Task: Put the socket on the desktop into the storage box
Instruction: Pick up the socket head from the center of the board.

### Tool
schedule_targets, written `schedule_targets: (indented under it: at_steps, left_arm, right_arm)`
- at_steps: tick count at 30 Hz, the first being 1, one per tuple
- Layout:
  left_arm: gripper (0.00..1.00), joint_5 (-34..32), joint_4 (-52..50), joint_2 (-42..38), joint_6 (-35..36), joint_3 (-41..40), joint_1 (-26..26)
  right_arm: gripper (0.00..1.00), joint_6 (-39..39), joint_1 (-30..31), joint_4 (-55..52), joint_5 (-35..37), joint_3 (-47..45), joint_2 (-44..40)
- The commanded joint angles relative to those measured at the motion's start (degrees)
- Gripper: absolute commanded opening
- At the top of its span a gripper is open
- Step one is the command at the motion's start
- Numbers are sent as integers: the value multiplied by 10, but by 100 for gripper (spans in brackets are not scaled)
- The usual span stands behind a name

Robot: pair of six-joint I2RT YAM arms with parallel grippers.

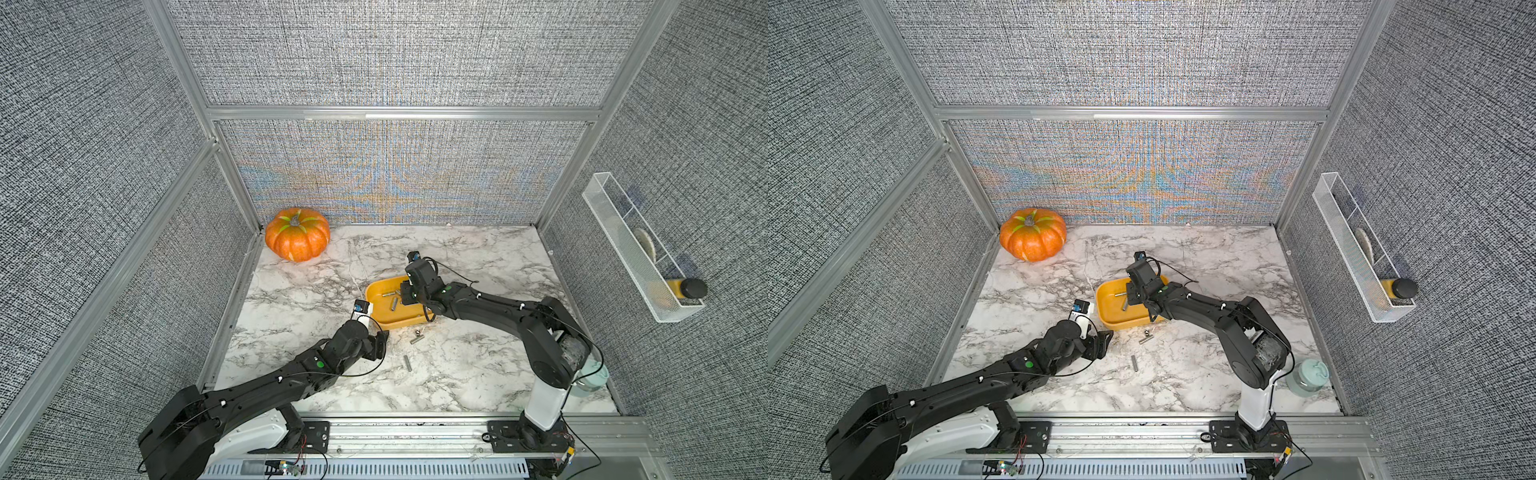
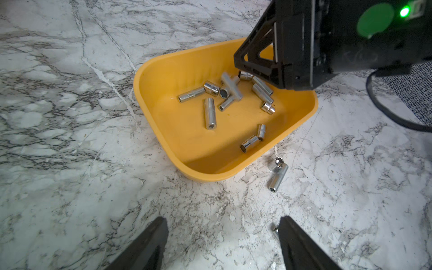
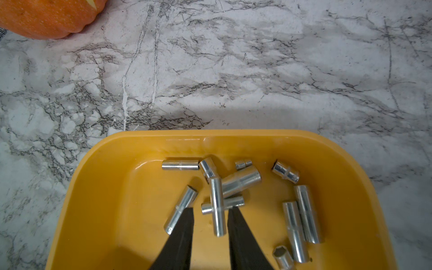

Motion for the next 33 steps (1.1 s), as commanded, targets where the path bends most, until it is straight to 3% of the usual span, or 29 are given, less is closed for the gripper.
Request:
schedule_targets:
  at_steps: [1, 7, 12, 18, 25, 33]
  left_arm:
    - [79, -10, -2, 2, -1, 4, 0]
    - [79, -14, -2, 2, -2, 4, 0]
    - [80, -15, -2, 3, -1, 4, 0]
    - [79, -16, 2, 5, -1, 3, 0]
    - [79, -16, 2, 6, -1, 4, 0]
    - [79, -21, -3, 5, -1, 3, 0]
  right_arm:
    - [37, -2, 0, -5, 8, -13, -16]
    - [38, 1, 21, -8, 26, -78, -115]
    - [38, 28, 90, -34, 65, -154, -227]
    - [39, 121, 184, -26, 42, -263, -316]
    - [45, 186, 273, -77, 85, -268, -278]
    - [47, 180, 290, -50, 66, -234, -181]
